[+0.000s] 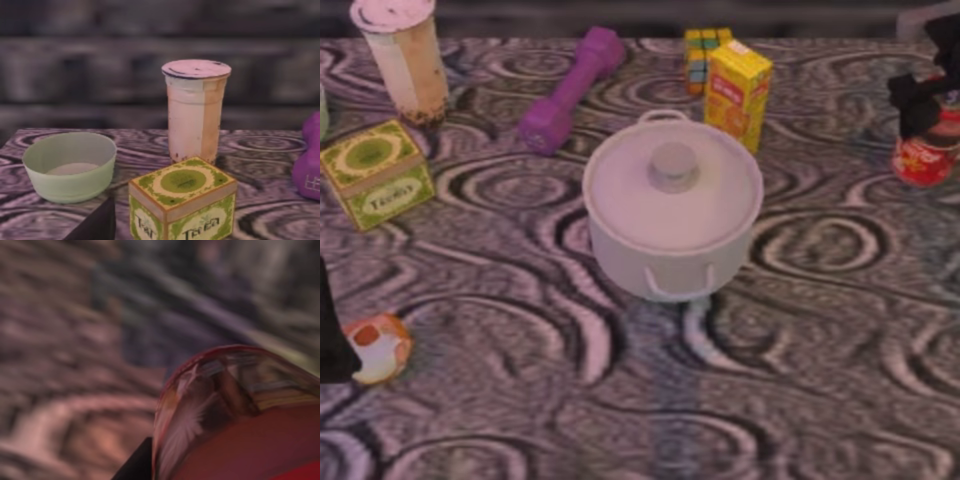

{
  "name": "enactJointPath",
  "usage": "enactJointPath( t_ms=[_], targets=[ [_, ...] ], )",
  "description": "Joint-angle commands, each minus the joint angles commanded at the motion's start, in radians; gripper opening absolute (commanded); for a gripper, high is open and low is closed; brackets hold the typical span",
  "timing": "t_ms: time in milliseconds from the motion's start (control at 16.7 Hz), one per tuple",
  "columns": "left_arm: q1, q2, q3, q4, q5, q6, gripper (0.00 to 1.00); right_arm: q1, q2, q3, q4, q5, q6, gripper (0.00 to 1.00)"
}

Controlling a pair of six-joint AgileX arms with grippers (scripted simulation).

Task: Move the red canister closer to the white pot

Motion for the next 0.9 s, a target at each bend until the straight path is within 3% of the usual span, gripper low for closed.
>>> enactJointPath(
  t_ms=[420, 900],
  targets=[
    [0.000, 0.000, 0.000, 0.000, 0.000, 0.000, 1.00, -0.001, -0.041, -0.038, -0.005, -0.001, 0.000, 0.00],
    [0.000, 0.000, 0.000, 0.000, 0.000, 0.000, 1.00, 0.008, -0.438, -0.369, -0.058, -0.005, 0.002, 0.00]
  ],
)
